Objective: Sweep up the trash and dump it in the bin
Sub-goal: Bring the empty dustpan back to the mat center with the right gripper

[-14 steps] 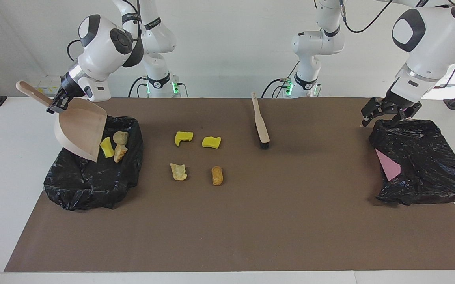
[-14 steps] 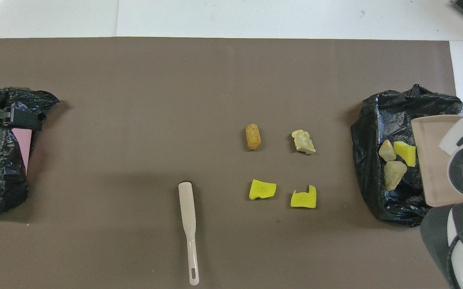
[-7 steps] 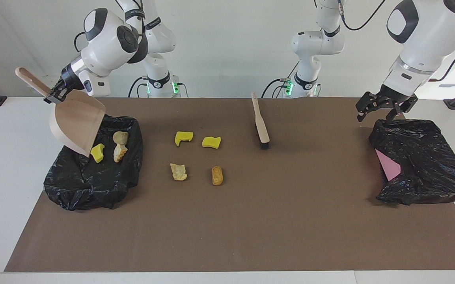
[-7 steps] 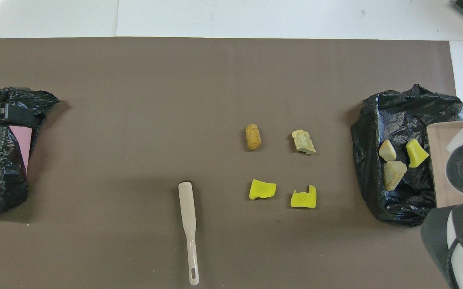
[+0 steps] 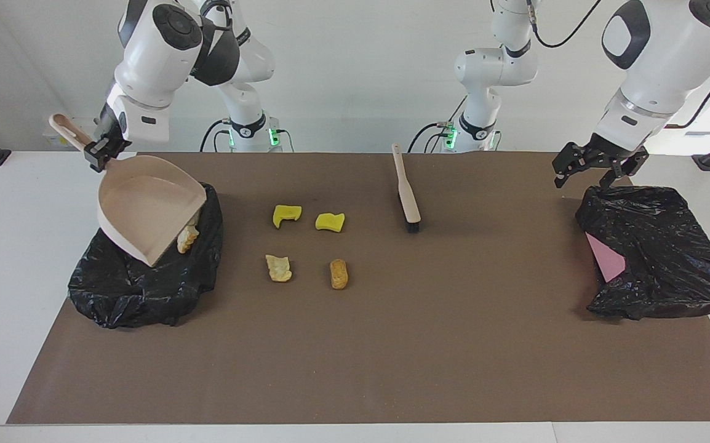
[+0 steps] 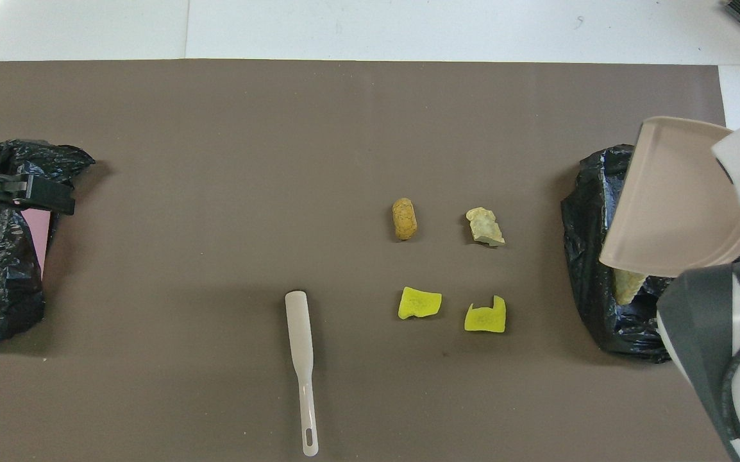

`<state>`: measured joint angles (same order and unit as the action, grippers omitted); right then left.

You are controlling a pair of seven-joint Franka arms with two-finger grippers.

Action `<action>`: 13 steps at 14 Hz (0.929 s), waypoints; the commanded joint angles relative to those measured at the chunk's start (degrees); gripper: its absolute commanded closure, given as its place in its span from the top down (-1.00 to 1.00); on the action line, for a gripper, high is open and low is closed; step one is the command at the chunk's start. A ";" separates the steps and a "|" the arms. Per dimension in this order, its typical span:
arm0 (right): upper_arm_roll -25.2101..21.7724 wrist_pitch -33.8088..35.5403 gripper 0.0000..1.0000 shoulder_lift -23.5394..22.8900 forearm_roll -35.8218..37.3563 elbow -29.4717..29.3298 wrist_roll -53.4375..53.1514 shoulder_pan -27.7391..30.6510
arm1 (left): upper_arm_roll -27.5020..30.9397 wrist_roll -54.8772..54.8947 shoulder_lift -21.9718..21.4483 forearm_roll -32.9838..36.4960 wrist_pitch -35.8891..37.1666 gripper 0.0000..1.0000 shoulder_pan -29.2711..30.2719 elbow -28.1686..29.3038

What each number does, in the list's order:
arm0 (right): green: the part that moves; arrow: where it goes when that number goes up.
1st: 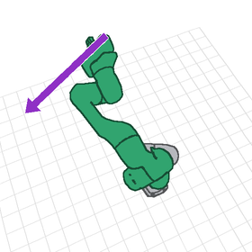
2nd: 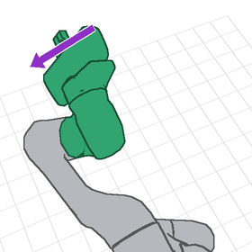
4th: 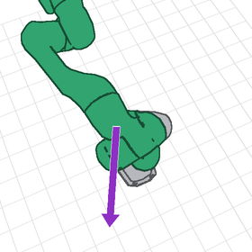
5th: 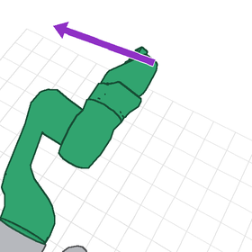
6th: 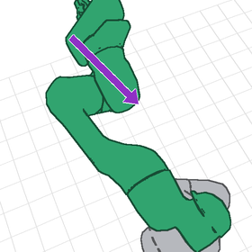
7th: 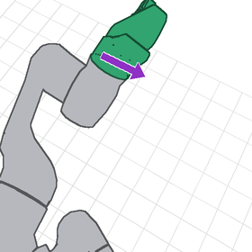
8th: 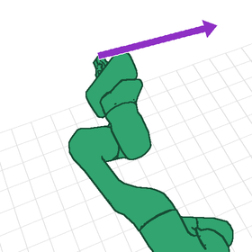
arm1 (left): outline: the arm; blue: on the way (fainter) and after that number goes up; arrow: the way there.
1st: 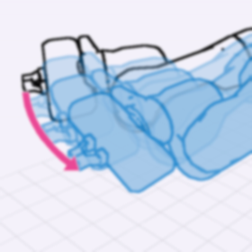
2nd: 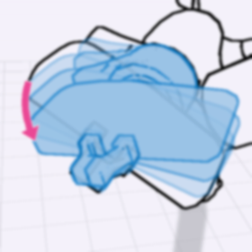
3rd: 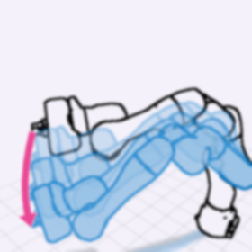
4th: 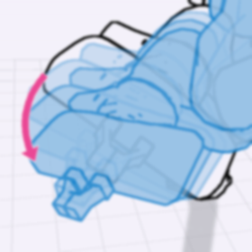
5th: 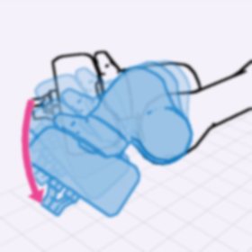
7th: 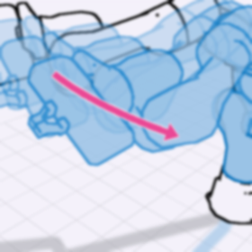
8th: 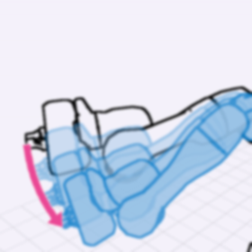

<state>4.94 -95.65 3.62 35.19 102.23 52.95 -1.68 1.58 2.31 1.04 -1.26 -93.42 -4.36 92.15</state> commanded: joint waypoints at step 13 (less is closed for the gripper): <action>0.07 -1.36 -1.00 -27.86 -27.53 -27.68 -67.68 -17.81 | 0.44 0.42 -0.96 0.91 0.79 1.00 0.14 0.67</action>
<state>5.31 -96.41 -19.27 11.37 80.99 -8.04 -17.46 1.86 2.31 0.96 -1.26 -93.17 -4.15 92.14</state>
